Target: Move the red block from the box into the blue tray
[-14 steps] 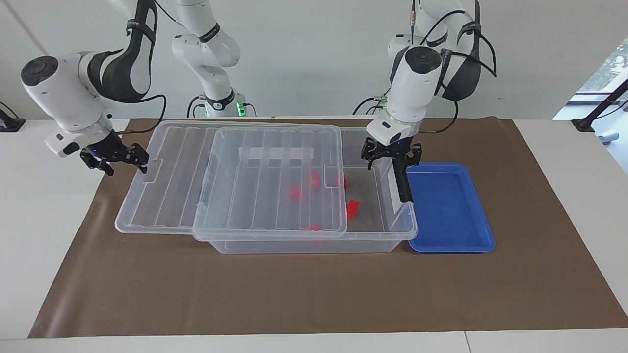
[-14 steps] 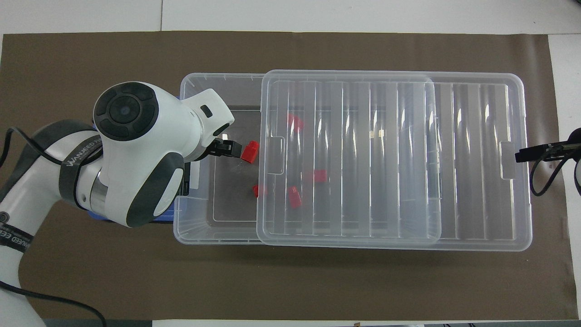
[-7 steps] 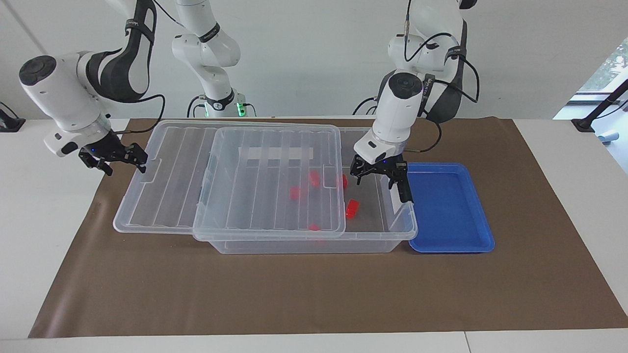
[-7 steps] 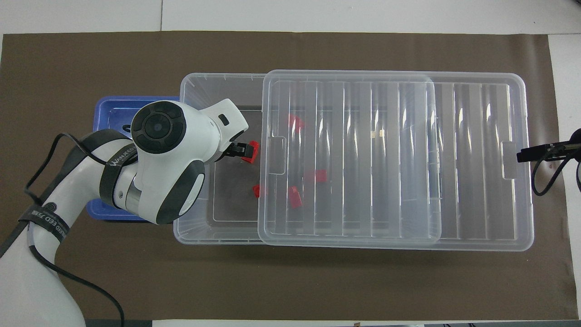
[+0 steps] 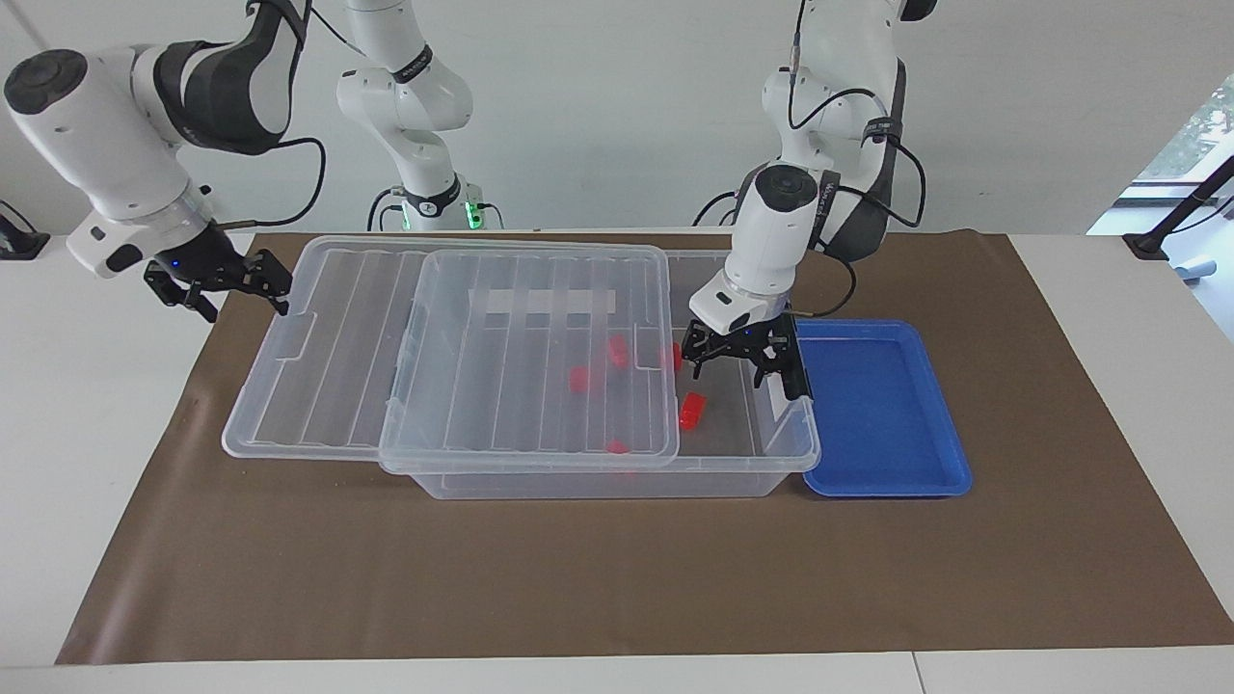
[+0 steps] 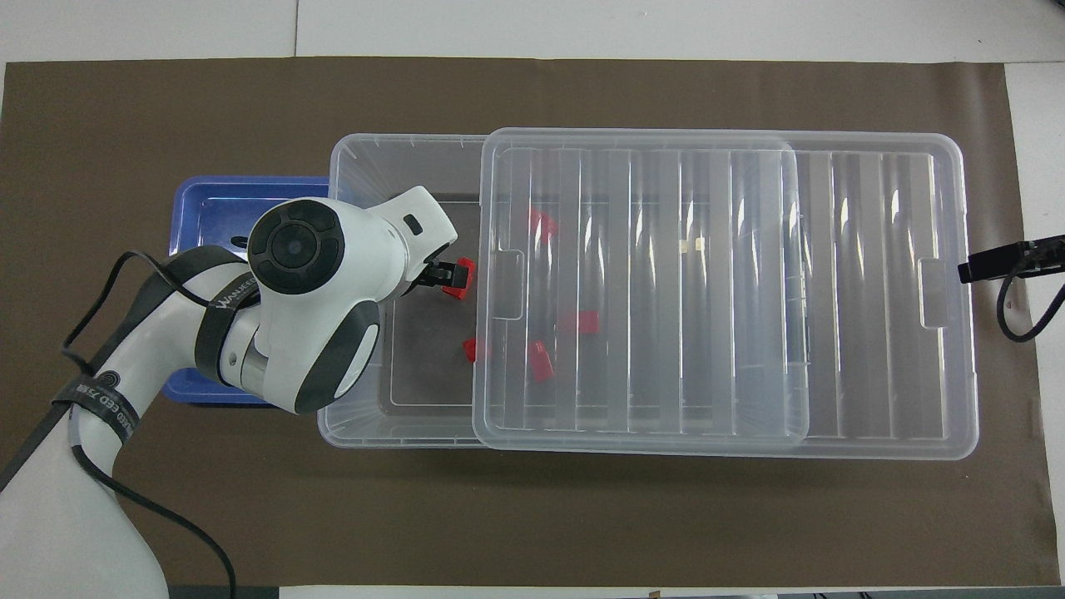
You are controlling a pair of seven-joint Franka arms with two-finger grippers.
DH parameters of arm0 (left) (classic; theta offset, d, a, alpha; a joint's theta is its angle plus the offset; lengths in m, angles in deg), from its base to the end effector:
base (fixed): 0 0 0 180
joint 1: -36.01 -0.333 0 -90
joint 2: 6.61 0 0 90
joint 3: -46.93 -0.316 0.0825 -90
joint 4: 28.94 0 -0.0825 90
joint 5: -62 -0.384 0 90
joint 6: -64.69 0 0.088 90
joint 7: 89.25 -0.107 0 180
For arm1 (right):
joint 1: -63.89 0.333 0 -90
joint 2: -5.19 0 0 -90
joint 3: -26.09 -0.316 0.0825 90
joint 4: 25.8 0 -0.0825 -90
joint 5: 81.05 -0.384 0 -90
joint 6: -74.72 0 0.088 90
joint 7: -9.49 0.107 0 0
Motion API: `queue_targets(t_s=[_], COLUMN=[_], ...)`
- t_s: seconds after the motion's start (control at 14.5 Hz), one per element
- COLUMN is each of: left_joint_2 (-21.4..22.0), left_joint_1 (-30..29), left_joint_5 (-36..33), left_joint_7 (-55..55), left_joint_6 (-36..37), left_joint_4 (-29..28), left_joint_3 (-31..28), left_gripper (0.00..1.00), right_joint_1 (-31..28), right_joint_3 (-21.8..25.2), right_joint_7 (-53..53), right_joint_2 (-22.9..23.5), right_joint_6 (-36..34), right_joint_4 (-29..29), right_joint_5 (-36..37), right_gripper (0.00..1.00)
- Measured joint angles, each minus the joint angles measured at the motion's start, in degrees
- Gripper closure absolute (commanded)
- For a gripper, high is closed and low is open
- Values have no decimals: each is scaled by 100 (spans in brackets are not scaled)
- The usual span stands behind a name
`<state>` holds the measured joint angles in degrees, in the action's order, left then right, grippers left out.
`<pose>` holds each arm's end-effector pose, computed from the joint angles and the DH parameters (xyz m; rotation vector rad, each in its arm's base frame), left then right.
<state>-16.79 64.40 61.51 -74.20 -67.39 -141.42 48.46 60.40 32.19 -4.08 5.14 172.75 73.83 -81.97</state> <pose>0.5284 -0.3032 0.4006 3.0450 -0.4042 0.2352 0.5521 -0.0918 0.5572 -3.1186 -0.1045 0.0364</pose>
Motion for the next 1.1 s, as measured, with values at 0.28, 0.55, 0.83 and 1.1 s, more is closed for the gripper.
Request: queue_targets(t_s=[0.28, 0.55, 0.83, 1.1], left_joint_2=[-18, -93, -93, -93], left_joint_1=[50, 55, 62, 76], left_joint_5=[0, 0, 0, 0], left_joint_7=[0, 0, 0, 0], left_joint_6=[-315, -487, -570, -753], left_joint_4=[-238, -483, -534, -551], left_joint_3=[26, 34, 51, 57], left_gripper=[0, 0, 0, 0], right_joint_1=[338, 389, 387, 376], right_joint_3=[-27, -32, -31, -24], right_joint_7=[575, 745, 746, 779], right_joint_2=[-48, -89, -89, -209], right_joint_6=[-781, -904, -904, -45], right_joint_4=[-641, -655, -645, -88], right_joint_5=[8, 8, 8, 2], right_gripper=[0, 0, 0, 0])
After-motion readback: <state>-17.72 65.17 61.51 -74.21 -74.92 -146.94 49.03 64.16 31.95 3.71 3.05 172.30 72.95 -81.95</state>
